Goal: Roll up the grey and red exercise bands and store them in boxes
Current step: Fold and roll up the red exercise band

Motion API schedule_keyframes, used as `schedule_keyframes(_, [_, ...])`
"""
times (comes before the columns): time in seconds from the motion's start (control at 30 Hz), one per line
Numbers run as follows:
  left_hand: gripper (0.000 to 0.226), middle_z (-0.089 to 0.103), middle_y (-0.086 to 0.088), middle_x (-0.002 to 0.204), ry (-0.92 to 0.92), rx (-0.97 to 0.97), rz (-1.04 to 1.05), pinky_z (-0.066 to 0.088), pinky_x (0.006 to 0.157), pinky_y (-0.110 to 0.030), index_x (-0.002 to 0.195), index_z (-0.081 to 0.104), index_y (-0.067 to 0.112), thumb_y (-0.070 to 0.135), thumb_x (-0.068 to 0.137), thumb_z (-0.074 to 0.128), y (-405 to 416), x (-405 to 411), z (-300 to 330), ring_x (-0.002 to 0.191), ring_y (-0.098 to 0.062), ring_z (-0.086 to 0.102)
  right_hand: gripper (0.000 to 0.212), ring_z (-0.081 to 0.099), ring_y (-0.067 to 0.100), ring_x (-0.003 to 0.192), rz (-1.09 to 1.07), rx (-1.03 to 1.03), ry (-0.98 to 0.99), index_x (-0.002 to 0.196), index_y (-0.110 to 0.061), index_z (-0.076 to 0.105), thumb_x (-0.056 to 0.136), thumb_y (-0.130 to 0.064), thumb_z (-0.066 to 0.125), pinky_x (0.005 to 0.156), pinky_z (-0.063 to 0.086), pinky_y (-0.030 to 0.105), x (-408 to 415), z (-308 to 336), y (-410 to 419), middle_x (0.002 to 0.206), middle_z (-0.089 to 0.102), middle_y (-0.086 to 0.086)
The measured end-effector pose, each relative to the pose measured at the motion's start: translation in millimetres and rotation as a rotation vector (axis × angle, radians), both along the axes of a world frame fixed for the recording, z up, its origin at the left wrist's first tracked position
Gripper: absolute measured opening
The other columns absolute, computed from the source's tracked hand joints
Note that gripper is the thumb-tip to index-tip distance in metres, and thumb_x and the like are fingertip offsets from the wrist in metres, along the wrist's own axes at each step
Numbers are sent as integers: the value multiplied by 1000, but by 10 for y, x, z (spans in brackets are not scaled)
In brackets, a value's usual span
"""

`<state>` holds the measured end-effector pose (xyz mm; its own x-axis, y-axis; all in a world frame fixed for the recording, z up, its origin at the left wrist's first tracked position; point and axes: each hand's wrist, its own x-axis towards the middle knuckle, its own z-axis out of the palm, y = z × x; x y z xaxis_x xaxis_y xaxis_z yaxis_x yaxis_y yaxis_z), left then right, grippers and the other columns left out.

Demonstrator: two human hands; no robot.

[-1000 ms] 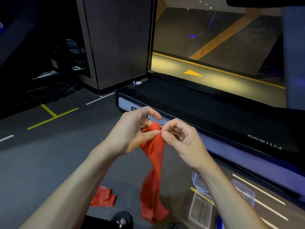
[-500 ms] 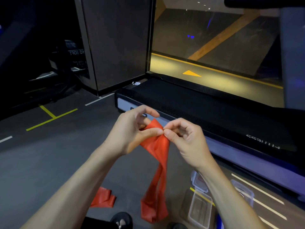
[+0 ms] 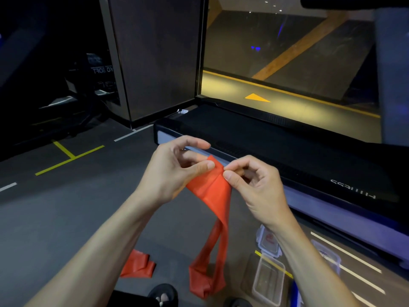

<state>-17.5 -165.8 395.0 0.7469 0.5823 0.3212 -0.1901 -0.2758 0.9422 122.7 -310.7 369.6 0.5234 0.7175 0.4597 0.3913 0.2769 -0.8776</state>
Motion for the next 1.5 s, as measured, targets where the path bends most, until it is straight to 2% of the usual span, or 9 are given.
schedule_keyframes(0.27, [29,79,-5,83,-1,63,17,58,80,-49,106,71,21,15,81,84,-4,-8,2,82,-30,75,10,67,18,81,32,-3,29,89,-6,70,91,3,71,77,55,32,2,-9,-10,88,73,3])
schedule_keyframes(0.43, [31,79,0,86,-5,226,-31,62,77,-47,112,71,23,16,84,82,-40,-47,25,81,-25,77,2,68,25,102,164,38,143,93,-2,65,93,-1,67,92,54,31,-77,-13,18,119,73,10])
schedule_keyframes(0.6, [29,79,12,88,17,407,33,60,74,-42,113,72,26,20,86,81,-60,-47,24,78,-18,76,6,68,23,94,95,39,119,91,-8,69,92,-2,70,88,55,32,-93,-20,53,104,75,6])
schedule_keyframes(0.7, [29,78,16,89,17,431,80,61,79,-38,112,73,24,24,85,82,-81,-40,21,83,-7,75,9,69,16,91,58,52,104,90,-6,69,91,3,70,85,55,26,-118,-7,61,100,75,3])
schedule_keyframes(0.8, [28,78,15,88,8,371,114,60,85,-36,110,74,23,22,84,83,-104,-22,12,87,-2,75,12,69,8,90,26,75,113,89,-7,70,89,5,71,82,53,21,-154,15,59,98,76,-2])
schedule_keyframes(0.93, [26,79,10,88,-19,232,119,61,86,-36,107,75,20,17,83,83,-149,-7,2,88,-7,76,11,70,8,89,8,105,119,89,-3,70,89,8,69,80,54,22,-175,35,61,100,76,2])
schedule_keyframes(1.17, [34,80,-5,89,-87,-22,76,61,82,-55,107,73,17,9,76,86,-165,14,26,85,-41,74,12,68,10,84,-20,109,78,89,-6,71,89,6,71,79,54,24,-173,48,66,94,76,3])
schedule_keyframes(1.33, [37,79,-9,88,-68,-144,14,58,78,-36,106,72,12,7,72,86,-139,0,67,81,-26,72,16,62,1,74,-42,95,44,87,-10,71,88,5,73,73,49,16,-183,54,73,79,70,-8])
schedule_keyframes(1.5, [38,79,-11,93,-44,-214,-44,60,85,-36,109,72,13,10,73,84,-129,-12,81,87,-25,75,12,62,1,74,-43,94,45,88,-5,70,88,6,72,73,49,15,-186,58,61,79,70,-8])
